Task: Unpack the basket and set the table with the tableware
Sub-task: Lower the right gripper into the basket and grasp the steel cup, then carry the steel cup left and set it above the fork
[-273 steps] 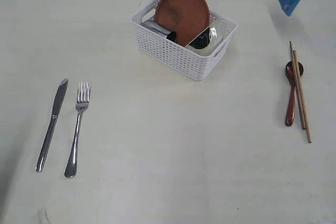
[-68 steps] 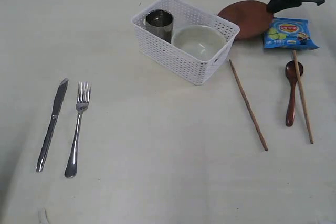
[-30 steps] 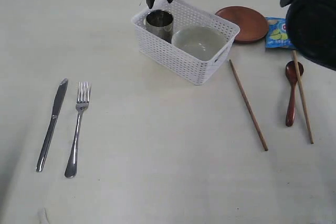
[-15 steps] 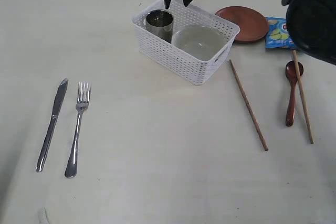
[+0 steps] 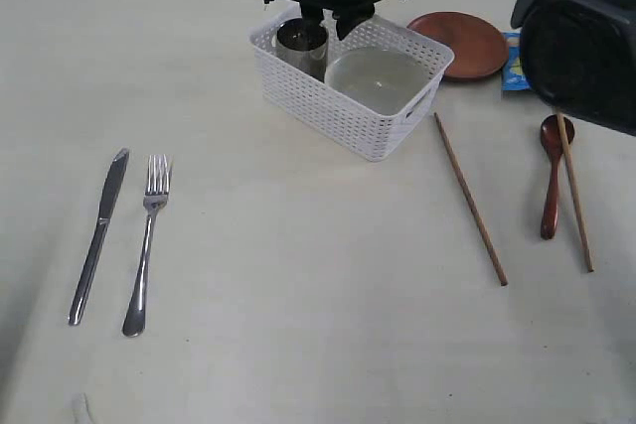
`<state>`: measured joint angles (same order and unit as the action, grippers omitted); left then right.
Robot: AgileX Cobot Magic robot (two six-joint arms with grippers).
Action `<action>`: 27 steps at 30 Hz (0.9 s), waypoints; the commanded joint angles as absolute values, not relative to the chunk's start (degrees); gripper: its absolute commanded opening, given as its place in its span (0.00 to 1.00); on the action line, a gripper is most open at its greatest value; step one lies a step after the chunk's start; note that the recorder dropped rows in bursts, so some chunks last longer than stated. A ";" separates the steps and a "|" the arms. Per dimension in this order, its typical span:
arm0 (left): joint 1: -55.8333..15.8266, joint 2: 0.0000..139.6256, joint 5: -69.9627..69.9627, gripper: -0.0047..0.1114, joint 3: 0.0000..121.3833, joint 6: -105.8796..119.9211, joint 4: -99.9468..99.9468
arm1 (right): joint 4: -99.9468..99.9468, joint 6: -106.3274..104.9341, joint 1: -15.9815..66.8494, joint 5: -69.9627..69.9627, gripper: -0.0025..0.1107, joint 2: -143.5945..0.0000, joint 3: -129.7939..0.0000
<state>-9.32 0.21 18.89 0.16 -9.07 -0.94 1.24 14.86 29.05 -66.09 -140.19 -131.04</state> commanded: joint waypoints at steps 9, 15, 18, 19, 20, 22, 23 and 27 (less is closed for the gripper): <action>-9.26 0.00 18.36 0.04 0.00 -9.04 -1.13 | 1.44 14.13 28.84 -65.01 0.04 -140.21 -131.19; -9.26 0.00 18.36 0.04 0.00 -9.04 -1.13 | 1.44 13.91 28.84 -65.37 0.02 -140.21 -131.19; -9.26 0.00 18.36 0.04 0.00 -9.04 -1.13 | 1.44 13.48 28.84 -66.09 0.02 -139.60 -131.41; -9.26 0.00 18.36 0.04 0.00 -9.04 -1.13 | 1.44 13.25 28.84 -66.66 0.02 -139.21 -131.89; -9.26 0.00 18.36 0.04 0.00 -9.04 -1.13 | 1.44 12.82 28.84 -67.21 0.02 -138.86 -132.60; -9.26 0.00 18.36 0.04 0.00 -9.04 -1.13 | 1.44 12.54 28.84 -68.09 0.02 -137.58 -134.47; -9.26 0.00 18.36 0.04 0.00 -9.04 -1.13 | 1.44 12.22 28.84 -68.34 0.02 -136.69 -135.28; -9.26 0.00 18.36 0.04 0.00 -9.04 -1.13 | 1.44 11.76 28.84 -69.00 0.02 -132.61 -137.84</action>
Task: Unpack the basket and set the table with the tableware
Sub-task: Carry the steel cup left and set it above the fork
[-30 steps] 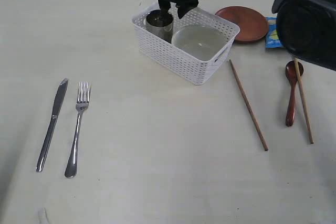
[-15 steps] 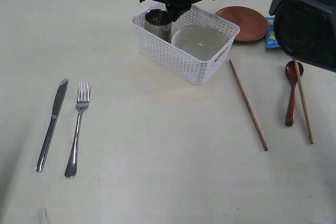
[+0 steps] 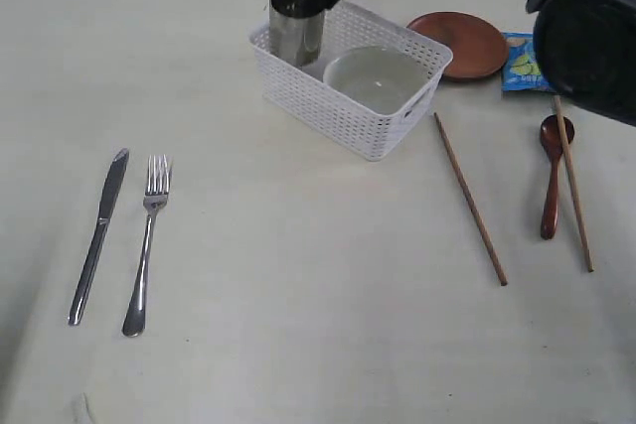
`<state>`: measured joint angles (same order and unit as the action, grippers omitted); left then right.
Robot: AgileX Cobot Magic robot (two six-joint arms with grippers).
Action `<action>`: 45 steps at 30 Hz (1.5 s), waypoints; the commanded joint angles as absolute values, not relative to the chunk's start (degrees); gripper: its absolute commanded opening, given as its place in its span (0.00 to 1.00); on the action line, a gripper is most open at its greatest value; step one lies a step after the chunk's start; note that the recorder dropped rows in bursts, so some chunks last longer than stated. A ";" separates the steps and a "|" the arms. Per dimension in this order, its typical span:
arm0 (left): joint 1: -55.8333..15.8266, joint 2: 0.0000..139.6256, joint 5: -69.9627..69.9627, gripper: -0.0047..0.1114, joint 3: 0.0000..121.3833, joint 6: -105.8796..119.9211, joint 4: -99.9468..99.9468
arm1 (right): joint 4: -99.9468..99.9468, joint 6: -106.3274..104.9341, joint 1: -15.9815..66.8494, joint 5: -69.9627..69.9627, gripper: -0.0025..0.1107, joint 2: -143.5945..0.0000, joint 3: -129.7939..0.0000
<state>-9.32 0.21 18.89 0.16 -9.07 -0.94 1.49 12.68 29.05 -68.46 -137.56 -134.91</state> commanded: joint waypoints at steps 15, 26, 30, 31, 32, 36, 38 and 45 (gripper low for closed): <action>-9.26 0.00 18.36 0.04 0.00 -9.04 -1.13 | -0.62 8.65 42.60 -66.35 0.02 -130.25 -138.49; -9.26 0.00 18.36 0.04 0.00 -9.04 -1.13 | -4.57 14.61 48.24 -60.57 0.02 -139.06 -138.49; -9.26 0.00 18.36 0.04 0.00 -9.04 -1.13 | -4.57 15.87 48.13 -58.91 0.02 -141.85 -138.49; -9.26 0.00 18.36 0.04 0.00 -9.04 -1.13 | -4.45 16.57 48.13 -57.70 0.02 -142.43 -138.49; -9.26 0.00 18.36 0.04 0.00 -9.04 -1.13 | -4.45 16.69 48.13 -57.23 0.02 -142.73 -138.49; -9.26 0.00 18.36 0.04 0.00 -9.04 -1.13 | -5.04 17.47 48.13 -57.04 0.02 -143.98 -138.49; -9.26 0.00 18.36 0.04 0.00 -9.04 -1.13 | -5.04 17.47 48.13 -57.04 0.02 -144.51 -138.49; -9.26 0.00 18.36 0.04 0.00 -9.04 -1.13 | -5.66 18.59 48.13 -56.87 0.27 -144.65 -138.49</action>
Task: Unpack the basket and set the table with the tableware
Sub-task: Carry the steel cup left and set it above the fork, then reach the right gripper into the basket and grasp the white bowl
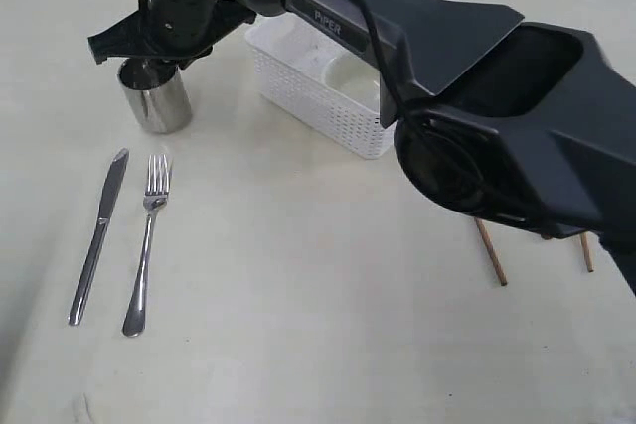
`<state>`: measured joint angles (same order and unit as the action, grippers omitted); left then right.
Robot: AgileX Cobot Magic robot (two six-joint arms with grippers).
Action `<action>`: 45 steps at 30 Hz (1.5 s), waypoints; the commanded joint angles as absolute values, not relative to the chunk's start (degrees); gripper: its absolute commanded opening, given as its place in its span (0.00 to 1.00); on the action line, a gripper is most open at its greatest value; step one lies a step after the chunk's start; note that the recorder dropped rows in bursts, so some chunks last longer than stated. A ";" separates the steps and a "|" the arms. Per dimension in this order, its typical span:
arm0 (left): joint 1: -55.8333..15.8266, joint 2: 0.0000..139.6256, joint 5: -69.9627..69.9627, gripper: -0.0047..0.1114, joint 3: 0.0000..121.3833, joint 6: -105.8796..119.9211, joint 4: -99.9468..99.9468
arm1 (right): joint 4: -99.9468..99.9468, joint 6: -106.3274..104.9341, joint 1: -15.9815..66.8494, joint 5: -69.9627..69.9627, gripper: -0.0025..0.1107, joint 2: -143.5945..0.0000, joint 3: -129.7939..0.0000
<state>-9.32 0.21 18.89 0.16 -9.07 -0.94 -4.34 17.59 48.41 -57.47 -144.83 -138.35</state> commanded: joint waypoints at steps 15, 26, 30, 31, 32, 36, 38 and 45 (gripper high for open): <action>-9.26 0.00 18.36 0.04 0.00 -9.04 -1.13 | -5.47 13.95 48.13 -60.26 0.27 -135.55 -138.49; -9.26 0.00 18.36 0.04 0.00 -9.04 -1.13 | -16.85 1.99 45.33 -69.96 0.02 -123.79 -138.37; -9.26 0.00 18.36 0.04 0.00 -9.04 -1.13 | -14.96 1.63 39.33 -69.96 0.02 -121.03 -135.95; -9.26 0.00 18.36 0.04 0.00 -9.04 -1.13 | -13.88 1.65 37.38 -69.96 0.02 -120.38 -134.74; -9.26 0.00 18.36 0.04 0.00 -9.04 -1.13 | -12.40 1.01 35.43 -69.96 0.02 -120.03 -133.36; -9.26 0.00 18.36 0.04 0.00 -9.04 -1.13 | -4.88 -1.23 28.42 -69.96 0.02 -119.27 -126.95; -9.26 0.00 18.36 0.04 0.00 -9.04 -1.13 | 0.00 -1.23 25.05 -69.96 0.02 -119.52 -123.47; -9.26 0.00 18.36 0.04 0.00 -9.04 -1.13 | 5.31 -2.76 19.56 -65.63 0.02 -119.75 -114.59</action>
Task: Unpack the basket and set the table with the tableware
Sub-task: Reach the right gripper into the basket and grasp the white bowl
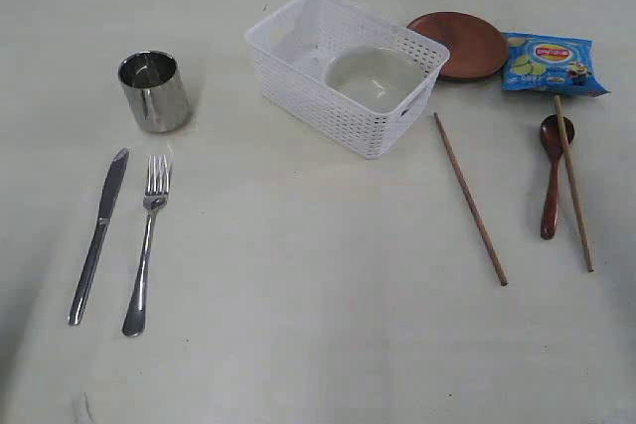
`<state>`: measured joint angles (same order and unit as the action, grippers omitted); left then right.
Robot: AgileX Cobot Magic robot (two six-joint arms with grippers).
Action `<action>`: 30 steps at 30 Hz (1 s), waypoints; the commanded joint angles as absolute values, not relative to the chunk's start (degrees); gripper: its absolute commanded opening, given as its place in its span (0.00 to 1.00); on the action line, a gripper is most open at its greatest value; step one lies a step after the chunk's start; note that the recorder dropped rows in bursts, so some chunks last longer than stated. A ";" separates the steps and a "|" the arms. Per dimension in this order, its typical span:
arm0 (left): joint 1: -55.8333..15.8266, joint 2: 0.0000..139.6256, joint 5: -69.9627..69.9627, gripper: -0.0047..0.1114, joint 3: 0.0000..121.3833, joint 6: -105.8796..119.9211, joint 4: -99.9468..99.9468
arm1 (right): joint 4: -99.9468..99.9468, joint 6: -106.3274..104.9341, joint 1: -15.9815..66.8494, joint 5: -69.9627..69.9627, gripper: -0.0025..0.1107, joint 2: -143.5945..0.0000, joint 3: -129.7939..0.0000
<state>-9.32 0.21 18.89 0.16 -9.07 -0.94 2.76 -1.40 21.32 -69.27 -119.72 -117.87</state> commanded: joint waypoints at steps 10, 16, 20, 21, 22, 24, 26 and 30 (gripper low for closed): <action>-9.26 0.00 18.36 0.04 0.00 -9.04 -1.13 | 11.08 0.00 23.99 -64.88 0.02 -125.26 -114.55; -9.26 0.00 18.36 0.04 0.00 -9.04 -1.13 | 1.66 6.30 30.60 -64.88 0.02 -126.16 -114.55; -9.26 0.00 18.36 0.04 0.00 -9.04 -1.13 | -7.85 13.40 34.64 -64.88 0.02 -126.16 -114.55; -9.26 0.00 18.36 0.04 0.00 -9.04 -1.13 | -8.99 14.90 35.04 -64.76 0.02 -126.16 -114.55; -9.26 0.00 18.36 0.04 0.00 -9.04 -1.13 | -9.76 16.59 35.50 -64.76 0.03 -126.16 -114.55; -9.26 0.00 18.36 0.04 0.00 -9.04 -1.13 | -8.71 18.93 35.60 -64.76 0.11 -126.16 -114.55; -9.26 0.00 18.36 0.04 0.00 -9.04 -1.13 | -6.84 20.43 35.60 -64.89 0.25 -126.16 -114.55; -9.26 0.00 18.36 0.04 0.00 -9.04 -1.13 | -5.85 24.78 35.60 -64.29 0.46 -126.26 -114.55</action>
<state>-9.32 0.21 18.89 0.16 -9.07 -0.94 -6.51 21.37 35.71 -64.89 -126.45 -114.50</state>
